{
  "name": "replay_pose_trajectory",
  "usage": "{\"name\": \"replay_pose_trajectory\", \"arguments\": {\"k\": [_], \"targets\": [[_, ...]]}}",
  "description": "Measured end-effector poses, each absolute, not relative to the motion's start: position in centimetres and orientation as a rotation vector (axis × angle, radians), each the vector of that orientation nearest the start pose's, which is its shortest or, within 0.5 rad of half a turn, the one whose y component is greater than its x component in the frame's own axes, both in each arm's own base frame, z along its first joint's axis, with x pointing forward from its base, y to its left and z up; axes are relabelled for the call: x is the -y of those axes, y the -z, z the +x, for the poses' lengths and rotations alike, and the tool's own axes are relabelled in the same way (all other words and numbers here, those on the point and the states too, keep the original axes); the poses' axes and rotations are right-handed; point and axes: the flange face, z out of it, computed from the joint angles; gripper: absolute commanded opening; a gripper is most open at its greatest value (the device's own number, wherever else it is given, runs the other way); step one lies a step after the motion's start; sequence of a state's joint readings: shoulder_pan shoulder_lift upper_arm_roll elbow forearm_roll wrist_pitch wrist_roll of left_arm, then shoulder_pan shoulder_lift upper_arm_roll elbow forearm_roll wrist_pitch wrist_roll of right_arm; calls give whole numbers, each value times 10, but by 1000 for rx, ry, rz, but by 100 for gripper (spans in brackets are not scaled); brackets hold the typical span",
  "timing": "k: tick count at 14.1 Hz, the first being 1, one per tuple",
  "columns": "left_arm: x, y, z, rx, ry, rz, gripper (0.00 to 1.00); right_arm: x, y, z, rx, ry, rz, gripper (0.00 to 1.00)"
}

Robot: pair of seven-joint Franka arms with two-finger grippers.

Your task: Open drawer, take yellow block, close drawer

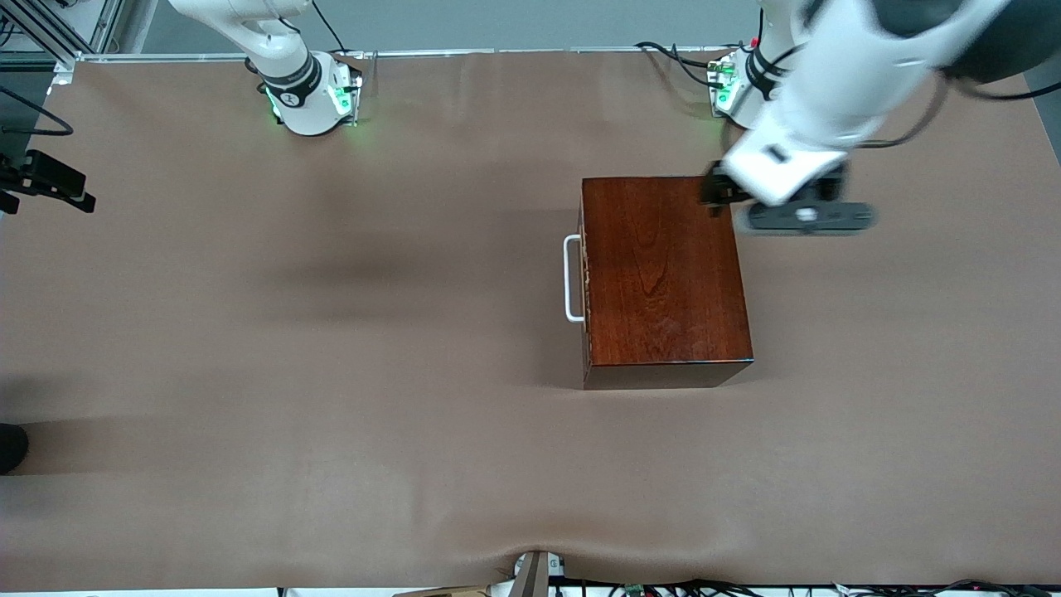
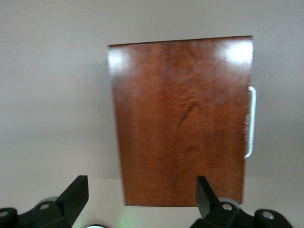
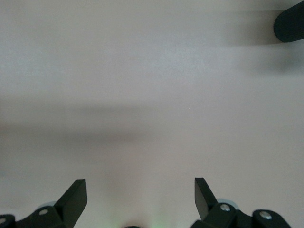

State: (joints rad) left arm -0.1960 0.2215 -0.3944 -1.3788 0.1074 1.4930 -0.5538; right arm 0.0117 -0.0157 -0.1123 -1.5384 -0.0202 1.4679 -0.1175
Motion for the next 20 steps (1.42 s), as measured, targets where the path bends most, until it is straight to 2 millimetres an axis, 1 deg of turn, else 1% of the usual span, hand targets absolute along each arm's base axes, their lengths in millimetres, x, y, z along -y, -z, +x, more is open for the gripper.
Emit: {"name": "replay_pose_trajectory", "arguments": {"k": [2, 4, 5, 7, 10, 12, 14, 17, 20], "targets": [[365, -562, 519, -35, -75, -3062, 100, 57, -639, 536, 24, -89, -3153, 100], [422, -528, 506, -50, -34, -3052, 100, 57, -639, 536, 23, -89, -3152, 100], [446, -511, 498, -71, -22, -3041, 100, 57, -639, 536, 23, -89, -3152, 100], [483, -477, 487, -73, -1, -3004, 100, 57, -639, 536, 23, -89, -3152, 100], [528, -428, 475, -77, 78, -2926, 100, 57, -639, 536, 23, -89, -3152, 100], [552, -396, 464, -107, 138, -2868, 100, 57, -639, 536, 23, -89, -3152, 100], [563, -374, 461, -119, 164, -2844, 100, 57, -639, 536, 23, -89, -3152, 100], [559, -352, 470, -109, 157, -2822, 100, 57, -639, 536, 23, -89, -3152, 100], [558, -321, 472, -132, 157, -2764, 100, 57, -639, 536, 23, -89, -3152, 100]]}}
